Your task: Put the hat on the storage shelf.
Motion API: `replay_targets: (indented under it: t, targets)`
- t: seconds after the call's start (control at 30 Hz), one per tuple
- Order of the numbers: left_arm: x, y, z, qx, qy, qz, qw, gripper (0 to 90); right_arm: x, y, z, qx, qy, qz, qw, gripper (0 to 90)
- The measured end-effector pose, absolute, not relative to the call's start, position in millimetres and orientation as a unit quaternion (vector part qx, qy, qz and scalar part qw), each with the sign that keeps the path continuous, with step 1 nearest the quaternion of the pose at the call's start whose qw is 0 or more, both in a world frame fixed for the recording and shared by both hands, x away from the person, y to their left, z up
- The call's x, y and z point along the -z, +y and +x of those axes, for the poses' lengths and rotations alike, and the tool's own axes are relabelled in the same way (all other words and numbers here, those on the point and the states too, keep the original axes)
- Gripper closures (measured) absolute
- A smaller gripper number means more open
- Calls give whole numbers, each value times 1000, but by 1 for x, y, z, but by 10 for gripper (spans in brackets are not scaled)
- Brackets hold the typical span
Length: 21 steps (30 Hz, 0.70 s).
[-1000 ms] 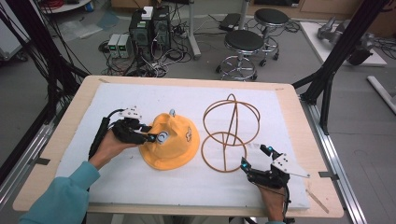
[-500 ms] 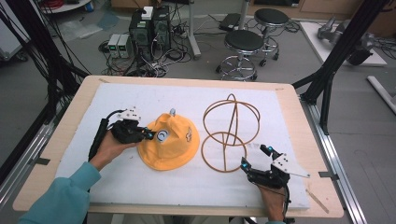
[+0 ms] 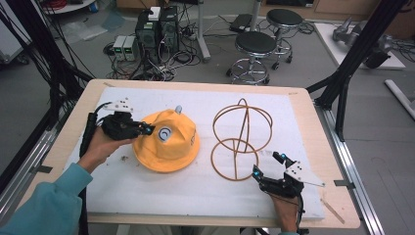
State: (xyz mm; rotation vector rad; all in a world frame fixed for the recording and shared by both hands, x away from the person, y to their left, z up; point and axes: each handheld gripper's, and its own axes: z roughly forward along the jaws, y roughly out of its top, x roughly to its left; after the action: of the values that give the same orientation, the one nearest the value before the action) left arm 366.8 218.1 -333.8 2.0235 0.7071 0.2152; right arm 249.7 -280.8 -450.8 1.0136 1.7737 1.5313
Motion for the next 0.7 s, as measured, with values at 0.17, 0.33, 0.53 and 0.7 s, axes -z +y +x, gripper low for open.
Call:
replay_targets:
  t: [0.17, 0.33, 0.53, 0.7]
  targets:
    - [314, 223, 365, -96, 290, 818, 487, 871, 451, -281, 250, -574, 665, 380, 290, 100]
    - [286, 223, 363, -118, 281, 816, 491, 871, 451, -281, 250, -573, 665, 380, 291, 100]
    - [256, 224, 361, -120, 274, 803, 516, 872, 451, -280, 249, -573, 666, 381, 290, 100]
    - [234, 220, 359, -132, 262, 799, 525, 872, 451, -280, 250, -573, 665, 378, 293, 100]
